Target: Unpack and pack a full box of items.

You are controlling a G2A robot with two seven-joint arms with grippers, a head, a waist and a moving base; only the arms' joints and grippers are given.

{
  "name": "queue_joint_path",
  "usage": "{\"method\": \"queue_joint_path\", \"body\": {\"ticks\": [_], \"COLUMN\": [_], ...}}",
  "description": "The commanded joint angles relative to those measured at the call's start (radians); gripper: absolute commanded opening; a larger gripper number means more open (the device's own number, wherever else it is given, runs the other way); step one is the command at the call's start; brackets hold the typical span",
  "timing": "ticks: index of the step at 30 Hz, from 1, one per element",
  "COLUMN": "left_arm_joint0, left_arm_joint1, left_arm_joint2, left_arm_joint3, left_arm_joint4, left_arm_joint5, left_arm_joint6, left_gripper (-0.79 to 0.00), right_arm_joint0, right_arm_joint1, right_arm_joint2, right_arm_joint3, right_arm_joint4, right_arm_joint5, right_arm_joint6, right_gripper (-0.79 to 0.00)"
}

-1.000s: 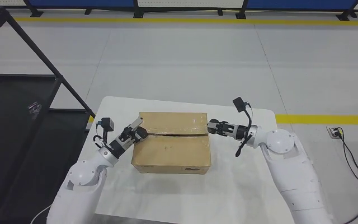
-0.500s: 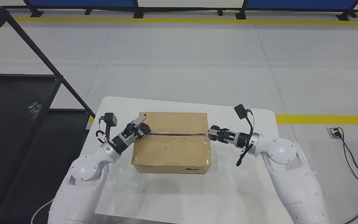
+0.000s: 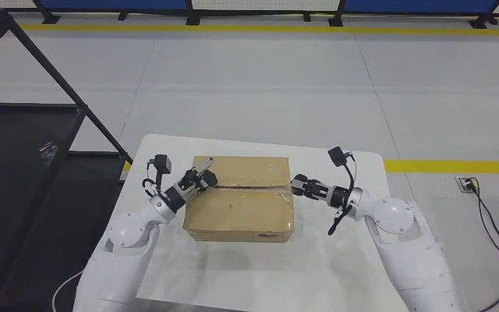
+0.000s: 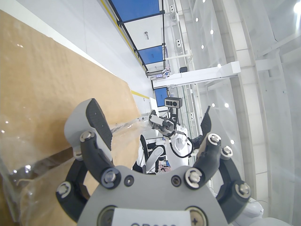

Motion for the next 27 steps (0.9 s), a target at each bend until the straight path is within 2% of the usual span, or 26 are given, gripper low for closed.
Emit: {"method": "queue_joint_path", "body": {"ticks": [1,15,16,18,24,26,27], "left_arm_joint0": [0.001,0.0,-0.001,-0.005,-0.016,-0.018,-0.019], "left_arm_joint1": [0.0,-0.004,-0.005,-0.006,-0.01,-0.01,-0.011], "left_arm_joint2": [0.002,0.018,0.02,0.025,0.037,0.038,0.038], "left_arm_joint3": [0.002,0.015,0.019,0.027,0.046,0.05,0.051], "left_arm_joint4": [-0.001,0.006,0.007,0.009,0.013,0.01,0.009], "left_arm_joint5": [0.0,-0.003,-0.004,-0.004,-0.01,-0.011,-0.011], "left_arm_joint6": [0.001,0.021,0.024,0.029,0.034,0.032,0.031], "left_gripper": [0.0,0.0,0.0,0.0,0.0,0.0,0.0], "right_arm_joint0": [0.005,0.036,0.037,0.038,0.034,0.026,0.02], "right_arm_joint1": [0.001,0.003,0.003,0.004,0.009,0.011,0.013], "right_arm_joint2": [-0.006,-0.055,-0.057,-0.06,-0.055,-0.048,-0.042], "right_arm_joint3": [0.003,0.037,0.038,0.041,0.039,0.03,0.022], "right_arm_joint4": [-0.011,-0.049,-0.049,-0.051,-0.048,-0.047,-0.044], "right_arm_joint5": [-0.006,-0.04,-0.042,-0.049,-0.054,-0.052,-0.054], "right_arm_joint6": [-0.014,-0.073,-0.078,-0.081,-0.096,-0.104,-0.11], "right_gripper": [-0.785,-0.785,-0.742,-0.585,-0.382,-0.083,-0.028]}}
